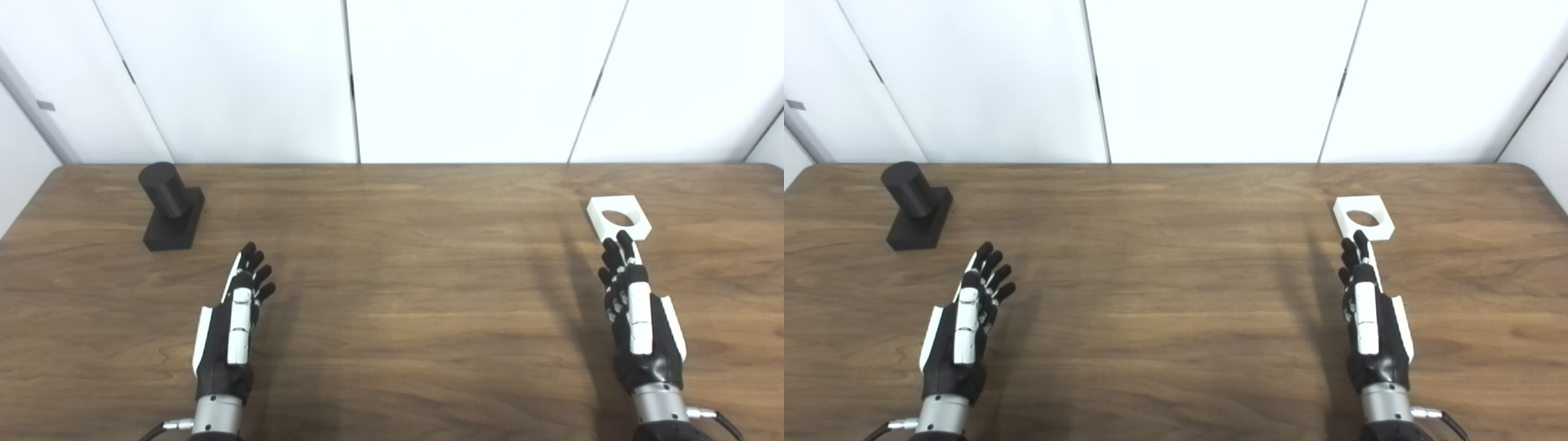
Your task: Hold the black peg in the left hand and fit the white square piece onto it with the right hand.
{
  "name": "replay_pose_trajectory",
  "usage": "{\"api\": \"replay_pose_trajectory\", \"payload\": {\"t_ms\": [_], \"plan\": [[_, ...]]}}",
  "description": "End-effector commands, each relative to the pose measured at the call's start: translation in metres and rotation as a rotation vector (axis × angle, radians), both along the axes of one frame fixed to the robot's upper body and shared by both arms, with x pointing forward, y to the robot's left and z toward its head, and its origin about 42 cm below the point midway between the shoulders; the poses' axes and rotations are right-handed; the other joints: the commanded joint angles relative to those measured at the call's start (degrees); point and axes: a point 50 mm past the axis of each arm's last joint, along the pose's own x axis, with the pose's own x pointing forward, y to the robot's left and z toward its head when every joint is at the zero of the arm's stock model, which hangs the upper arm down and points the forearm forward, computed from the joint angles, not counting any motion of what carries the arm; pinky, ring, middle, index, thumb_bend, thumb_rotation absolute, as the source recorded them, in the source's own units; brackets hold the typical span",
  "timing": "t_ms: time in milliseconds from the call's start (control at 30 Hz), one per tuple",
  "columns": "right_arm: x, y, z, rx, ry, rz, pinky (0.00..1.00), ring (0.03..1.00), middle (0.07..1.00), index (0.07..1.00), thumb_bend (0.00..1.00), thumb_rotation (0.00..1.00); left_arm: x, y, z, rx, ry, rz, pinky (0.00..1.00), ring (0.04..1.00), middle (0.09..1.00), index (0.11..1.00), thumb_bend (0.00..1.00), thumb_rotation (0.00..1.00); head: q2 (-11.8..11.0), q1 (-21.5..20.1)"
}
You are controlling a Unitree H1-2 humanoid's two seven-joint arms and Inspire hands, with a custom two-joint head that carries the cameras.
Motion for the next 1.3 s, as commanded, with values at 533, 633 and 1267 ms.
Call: {"api": "replay_pose_trajectory", "payload": {"t_ms": [533, 633, 1267], "plan": [[-0.036, -0.009, -0.015, -0.028, 0.059, -0.027, 1.0, 1.0, 0.977, 1.0, 0.54, 1.0, -0.019, 0.002, -0.008, 0.006, 0.011, 0.021, 0.91, 0.944, 0.973, 0.977, 0.54, 0.98, -0.16, 0.72], [-0.036, -0.01, -0.014, -0.023, 0.061, -0.022, 1.0, 1.0, 0.984, 1.0, 0.55, 1.0, -0.019, 0.002, -0.008, 0.005, 0.012, 0.012, 0.92, 0.949, 0.973, 0.98, 0.53, 0.96, -0.07, 1.28], [-0.034, -0.017, -0.015, -0.01, 0.047, -0.005, 1.0, 1.0, 0.996, 1.0, 0.56, 1.0, -0.012, 0.017, 0.039, 0.5, 0.083, 0.214, 0.79, 0.849, 0.88, 0.918, 0.67, 0.05, -0.2, 5.7]]}}
